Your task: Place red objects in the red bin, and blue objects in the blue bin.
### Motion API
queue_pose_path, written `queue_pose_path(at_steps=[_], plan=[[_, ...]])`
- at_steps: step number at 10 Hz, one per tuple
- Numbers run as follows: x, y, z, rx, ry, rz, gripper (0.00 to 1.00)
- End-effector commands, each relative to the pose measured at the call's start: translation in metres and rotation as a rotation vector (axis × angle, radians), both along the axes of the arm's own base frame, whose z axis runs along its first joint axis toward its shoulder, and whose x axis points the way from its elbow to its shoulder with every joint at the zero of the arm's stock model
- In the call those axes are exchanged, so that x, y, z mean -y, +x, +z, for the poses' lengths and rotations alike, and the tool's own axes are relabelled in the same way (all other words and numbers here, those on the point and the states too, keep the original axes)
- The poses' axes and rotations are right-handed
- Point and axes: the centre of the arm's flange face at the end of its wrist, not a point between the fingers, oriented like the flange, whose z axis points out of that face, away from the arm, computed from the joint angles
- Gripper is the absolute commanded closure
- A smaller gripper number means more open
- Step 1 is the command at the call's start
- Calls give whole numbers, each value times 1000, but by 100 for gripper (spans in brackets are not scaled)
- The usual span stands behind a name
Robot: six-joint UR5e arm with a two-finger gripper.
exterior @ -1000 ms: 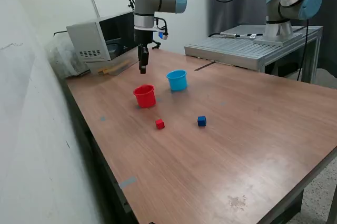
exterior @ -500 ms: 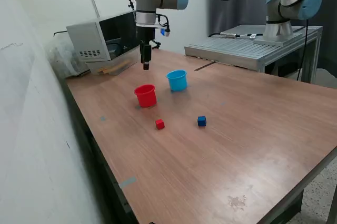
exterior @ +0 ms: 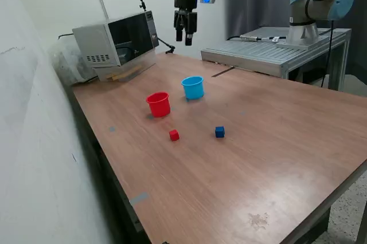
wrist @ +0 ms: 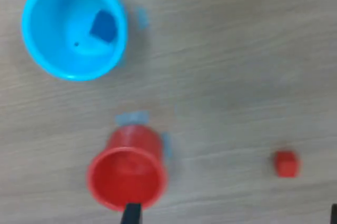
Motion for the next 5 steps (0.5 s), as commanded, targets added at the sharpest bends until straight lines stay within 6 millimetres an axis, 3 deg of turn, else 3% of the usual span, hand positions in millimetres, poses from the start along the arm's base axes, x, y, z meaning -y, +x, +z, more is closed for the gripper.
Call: queue_pose_path(at_steps=[1,3,5], plan=[[63,24,24,-8,-3,93,0],[90,11,25,-28,-23,132,0],[99,-27,17,-47,-31,131,0]])
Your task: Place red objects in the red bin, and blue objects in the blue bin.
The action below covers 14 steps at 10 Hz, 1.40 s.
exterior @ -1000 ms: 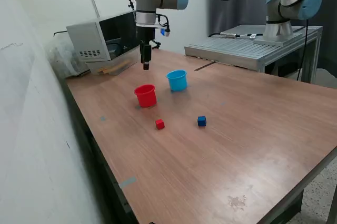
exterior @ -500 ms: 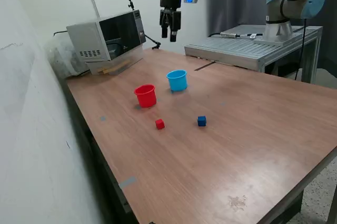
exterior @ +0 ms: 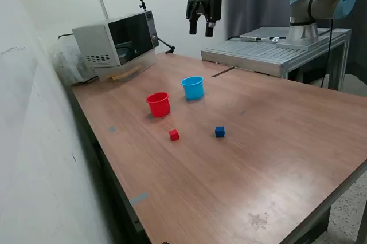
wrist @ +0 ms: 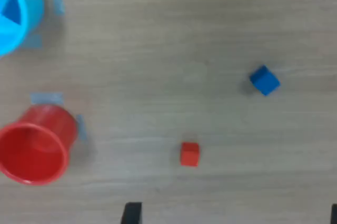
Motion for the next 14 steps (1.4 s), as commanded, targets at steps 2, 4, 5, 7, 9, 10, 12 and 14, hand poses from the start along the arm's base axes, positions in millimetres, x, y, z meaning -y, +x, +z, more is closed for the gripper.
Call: queue_pose_path(at_steps=[2,4,5,7,9,10,12,14], plan=[[9,-84,-54,4,-11,-9,0],[10,-111,-106,36,-12,-12,0],[9,-116,-129,45,-11,-14,0],[8,-120,-156,41,-11,-17,0],[8,-123,-198,79,-11,-17,0],[8,-124,-209,83,-11,-17,0],[7,-135,-220,64,-12,-47,0],[1,-147,-233,60,-6,-82,0]])
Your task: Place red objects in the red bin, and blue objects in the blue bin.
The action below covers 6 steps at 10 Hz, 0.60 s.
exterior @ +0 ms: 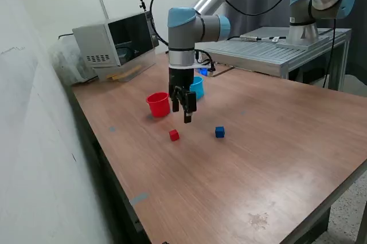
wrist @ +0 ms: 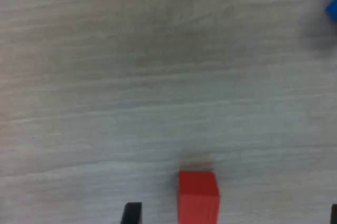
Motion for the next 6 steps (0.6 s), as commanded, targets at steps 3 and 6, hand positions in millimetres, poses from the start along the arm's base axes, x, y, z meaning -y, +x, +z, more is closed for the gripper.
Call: queue_pose_path(at_steps=[3,6], plan=[[-4,-22,-23,-14,7,-43,0],[-4,-30,-35,-24,9,-53,0]])
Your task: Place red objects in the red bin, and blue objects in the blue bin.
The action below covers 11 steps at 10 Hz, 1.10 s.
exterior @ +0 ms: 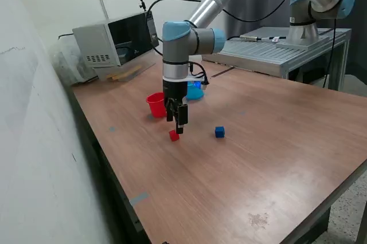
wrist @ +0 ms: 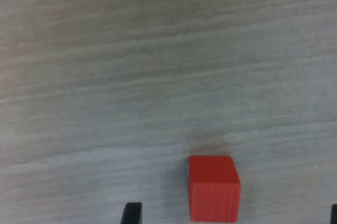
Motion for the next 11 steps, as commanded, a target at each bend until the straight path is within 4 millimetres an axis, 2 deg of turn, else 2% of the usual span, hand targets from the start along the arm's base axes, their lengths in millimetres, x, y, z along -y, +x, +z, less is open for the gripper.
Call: queue_pose_path(at_steps=[1,4,5,9,11], plan=[[0,-6,-10,-4,-1,-8,0],[-2,-7,-16,-1,0,-12,0],[-2,-6,-17,-1,0,-12,100],[-9,-4,-22,9,-1,-21,100],[-11,-6,-16,5,3,-12,100]])
